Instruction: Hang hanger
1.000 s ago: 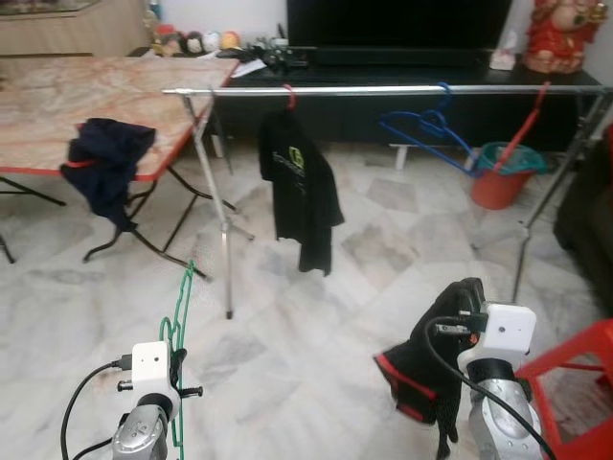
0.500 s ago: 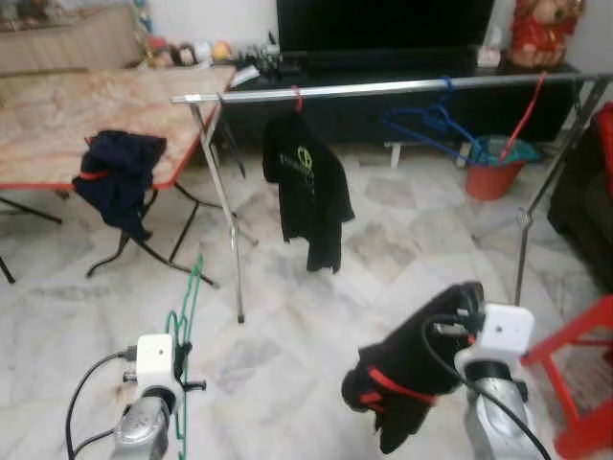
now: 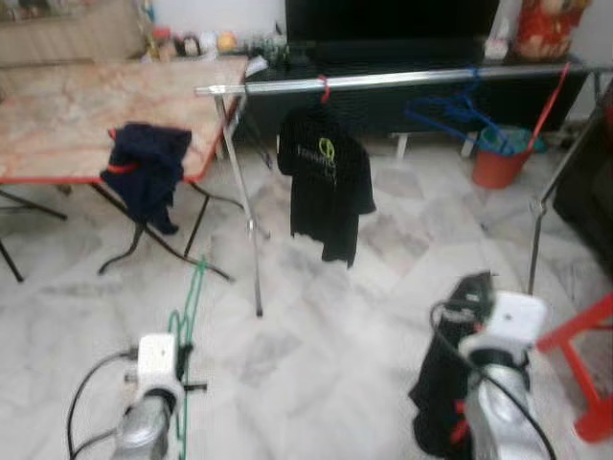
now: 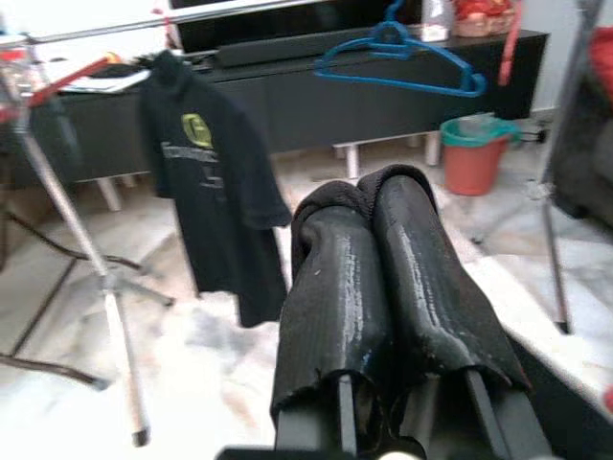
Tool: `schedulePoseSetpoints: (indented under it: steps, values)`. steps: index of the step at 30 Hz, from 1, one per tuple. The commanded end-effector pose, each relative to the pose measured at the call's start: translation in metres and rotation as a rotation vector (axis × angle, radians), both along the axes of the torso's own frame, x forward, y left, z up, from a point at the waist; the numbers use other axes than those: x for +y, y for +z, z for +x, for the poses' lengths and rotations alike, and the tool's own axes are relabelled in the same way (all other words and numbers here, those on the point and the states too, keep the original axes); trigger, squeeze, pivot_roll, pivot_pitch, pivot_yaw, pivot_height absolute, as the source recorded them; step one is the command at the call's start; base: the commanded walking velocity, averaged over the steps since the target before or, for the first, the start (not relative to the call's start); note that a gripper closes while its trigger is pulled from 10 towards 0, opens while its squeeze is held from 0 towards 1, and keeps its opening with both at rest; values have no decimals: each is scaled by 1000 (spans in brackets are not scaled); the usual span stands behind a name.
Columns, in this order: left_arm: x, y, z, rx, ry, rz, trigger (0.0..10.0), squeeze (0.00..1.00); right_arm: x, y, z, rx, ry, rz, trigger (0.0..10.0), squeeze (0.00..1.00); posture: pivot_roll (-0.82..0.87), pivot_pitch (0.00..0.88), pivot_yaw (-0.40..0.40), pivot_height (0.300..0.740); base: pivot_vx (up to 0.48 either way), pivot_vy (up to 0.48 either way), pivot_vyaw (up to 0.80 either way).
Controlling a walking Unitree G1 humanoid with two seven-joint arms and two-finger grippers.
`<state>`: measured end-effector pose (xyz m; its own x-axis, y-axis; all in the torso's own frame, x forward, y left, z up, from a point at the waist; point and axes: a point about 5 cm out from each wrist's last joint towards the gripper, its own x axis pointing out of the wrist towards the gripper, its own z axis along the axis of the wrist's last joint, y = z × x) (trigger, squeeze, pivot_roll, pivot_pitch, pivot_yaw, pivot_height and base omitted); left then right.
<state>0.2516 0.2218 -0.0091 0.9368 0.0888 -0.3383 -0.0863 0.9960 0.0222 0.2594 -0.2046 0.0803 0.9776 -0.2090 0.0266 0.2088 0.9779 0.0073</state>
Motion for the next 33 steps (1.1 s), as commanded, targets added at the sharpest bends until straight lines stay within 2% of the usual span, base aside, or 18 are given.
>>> schedulePoseSetpoints:
  steps: [1,13,24,33]
  values:
    - [-4,-1,1,9,-14,-1,10000,0,-7,6,0,-22,-20,-11,10000,0,-204,0,67,740,0,356,0]
    - [-5,-3,-1,20,-29,-2,10000,0,1,7,1,-39,-4,-6,10000,0,-207,0,81,740,0,358,0]
    - [-8,-3,1,23,-58,-1,10000,0,-4,9,-3,-57,-35,-6,10000,0,-235,0,100,740,0,362,0]
    - [-11,1,7,8,-44,-8,10000,0,-1,11,7,-52,-23,-2,10000,0,-203,0,78,740,0,367,0]
